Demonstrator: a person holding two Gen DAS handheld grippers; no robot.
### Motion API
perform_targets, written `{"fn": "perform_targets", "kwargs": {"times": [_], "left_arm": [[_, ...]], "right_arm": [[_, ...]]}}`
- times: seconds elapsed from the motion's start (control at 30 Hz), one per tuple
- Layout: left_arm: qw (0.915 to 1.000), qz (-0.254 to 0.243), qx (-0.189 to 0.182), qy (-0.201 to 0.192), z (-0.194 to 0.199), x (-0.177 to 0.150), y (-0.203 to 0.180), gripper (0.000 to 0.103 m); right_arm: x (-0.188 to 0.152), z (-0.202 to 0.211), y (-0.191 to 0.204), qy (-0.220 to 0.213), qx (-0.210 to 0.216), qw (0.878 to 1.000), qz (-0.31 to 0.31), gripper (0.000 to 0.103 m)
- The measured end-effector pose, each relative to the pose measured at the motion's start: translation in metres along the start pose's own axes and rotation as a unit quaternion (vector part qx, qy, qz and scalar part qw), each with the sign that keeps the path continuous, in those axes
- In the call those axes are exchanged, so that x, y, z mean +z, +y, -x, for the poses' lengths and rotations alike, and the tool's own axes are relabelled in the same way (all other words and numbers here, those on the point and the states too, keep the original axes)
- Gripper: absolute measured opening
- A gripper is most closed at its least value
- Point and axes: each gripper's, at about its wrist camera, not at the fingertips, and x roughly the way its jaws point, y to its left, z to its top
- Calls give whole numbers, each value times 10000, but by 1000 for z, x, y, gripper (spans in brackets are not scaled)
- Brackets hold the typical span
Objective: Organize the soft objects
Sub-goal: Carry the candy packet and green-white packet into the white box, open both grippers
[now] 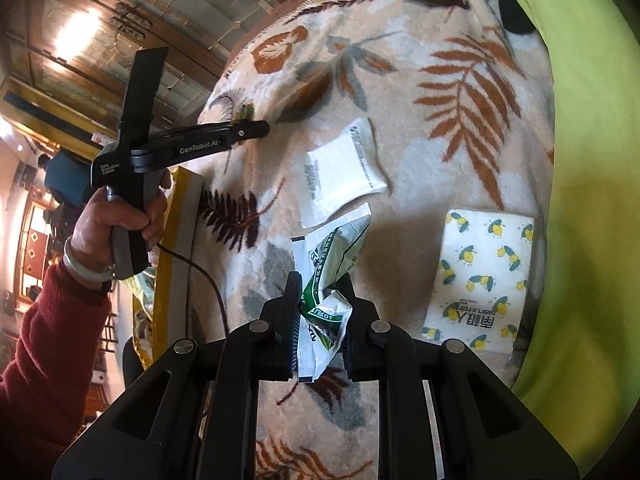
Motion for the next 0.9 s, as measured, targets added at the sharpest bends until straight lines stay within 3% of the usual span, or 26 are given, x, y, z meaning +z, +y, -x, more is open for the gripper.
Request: {"fn": "perform_targets", "kwargs": {"times": [0.27,0.53,0.73,0.9], "left_arm": [[9984,489,-75,-276,66,-41,21,27],[9890,1441,199,-286,130,-110,71,27],[9750,2181,376,-183,140,-169,100,27],[9688,2420,521,-83,127,-202,103,27]], "right_arm": [[-4,1,27,37,145,9995,280,16],[2,-23,108,265,651,9934,905,16],[14,-70,186,499,906,9850,1379,16],[16,-108,236,637,702,9794,1785,16]]}}
